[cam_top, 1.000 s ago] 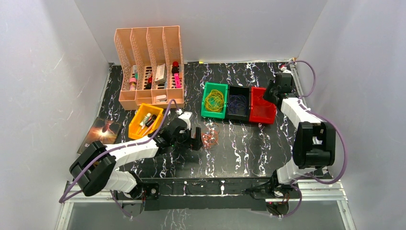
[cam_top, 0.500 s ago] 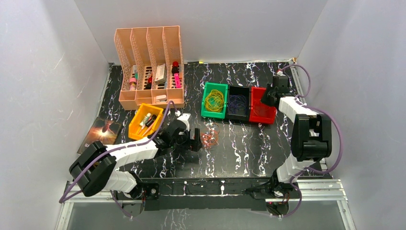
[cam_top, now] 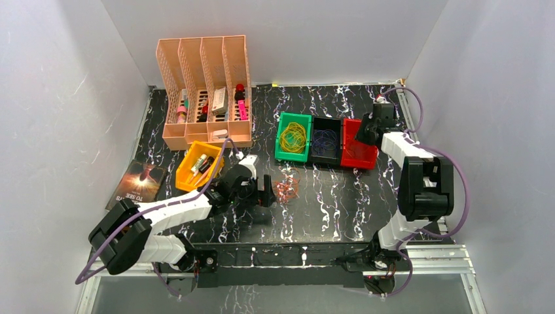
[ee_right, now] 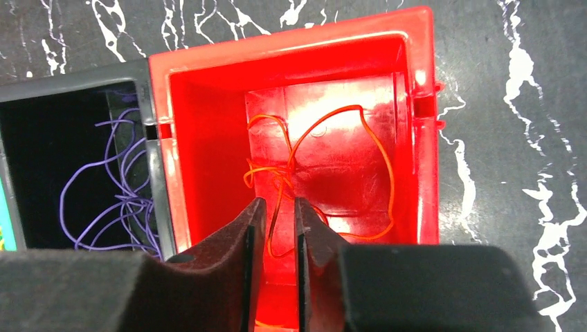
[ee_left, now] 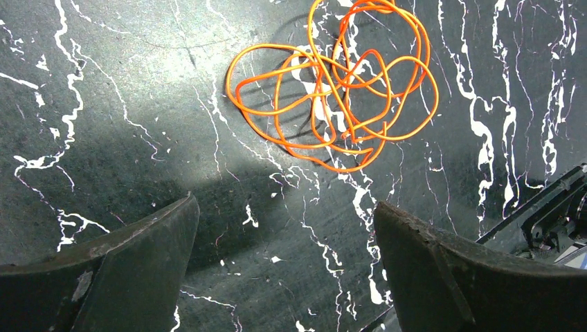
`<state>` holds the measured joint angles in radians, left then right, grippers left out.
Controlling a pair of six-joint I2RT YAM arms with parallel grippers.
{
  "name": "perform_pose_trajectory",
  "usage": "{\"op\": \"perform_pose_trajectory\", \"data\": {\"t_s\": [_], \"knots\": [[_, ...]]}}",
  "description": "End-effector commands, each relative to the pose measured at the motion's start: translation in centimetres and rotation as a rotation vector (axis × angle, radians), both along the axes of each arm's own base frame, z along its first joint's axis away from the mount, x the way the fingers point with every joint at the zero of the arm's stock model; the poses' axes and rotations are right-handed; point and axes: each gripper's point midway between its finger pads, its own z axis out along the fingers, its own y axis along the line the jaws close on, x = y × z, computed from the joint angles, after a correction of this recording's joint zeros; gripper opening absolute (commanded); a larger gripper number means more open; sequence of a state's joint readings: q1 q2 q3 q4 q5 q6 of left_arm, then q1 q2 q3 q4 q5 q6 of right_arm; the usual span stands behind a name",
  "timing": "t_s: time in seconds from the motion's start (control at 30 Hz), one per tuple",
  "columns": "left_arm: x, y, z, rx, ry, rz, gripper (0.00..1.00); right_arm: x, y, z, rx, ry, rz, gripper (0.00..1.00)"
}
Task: Untangle the cables
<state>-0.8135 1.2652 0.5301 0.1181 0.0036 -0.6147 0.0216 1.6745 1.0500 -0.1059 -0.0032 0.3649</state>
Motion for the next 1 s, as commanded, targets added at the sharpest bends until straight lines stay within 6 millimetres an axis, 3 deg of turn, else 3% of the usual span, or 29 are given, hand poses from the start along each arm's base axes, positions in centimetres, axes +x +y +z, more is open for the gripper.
{"op": "perform_pose_trajectory", "data": {"t_s": [0.0,0.2,0.53,0.7,0.97], "knots": [[0.2,-0.1,1.3,-0.021,-0.013,0.006,0.97,1.0,-0.8,5.2,-0.046,-0.140,-0.008,0.37],[0.9,0.5,1.1,0.020,-0.012,0.054,0.97,0.7,-2.6,8.7,-0.114,-0.239,-0.082,0.62],[1.2,0.8,1.5,0.028,-0.029,0.071,0.97,-0.2,-2.5,11.9,-0.095,-0.311,-0.095,0.63],[1.3,0.9,2.2,0.015,-0.058,0.069,0.97,-1.0,0.2,13.3,0.011,-0.329,0.017,0.63],[1.3,0.4,3.0,-0.010,-0.086,0.037,0.93,-5.3,6.5,16.5,0.259,-0.369,0.230,0.59]]}}
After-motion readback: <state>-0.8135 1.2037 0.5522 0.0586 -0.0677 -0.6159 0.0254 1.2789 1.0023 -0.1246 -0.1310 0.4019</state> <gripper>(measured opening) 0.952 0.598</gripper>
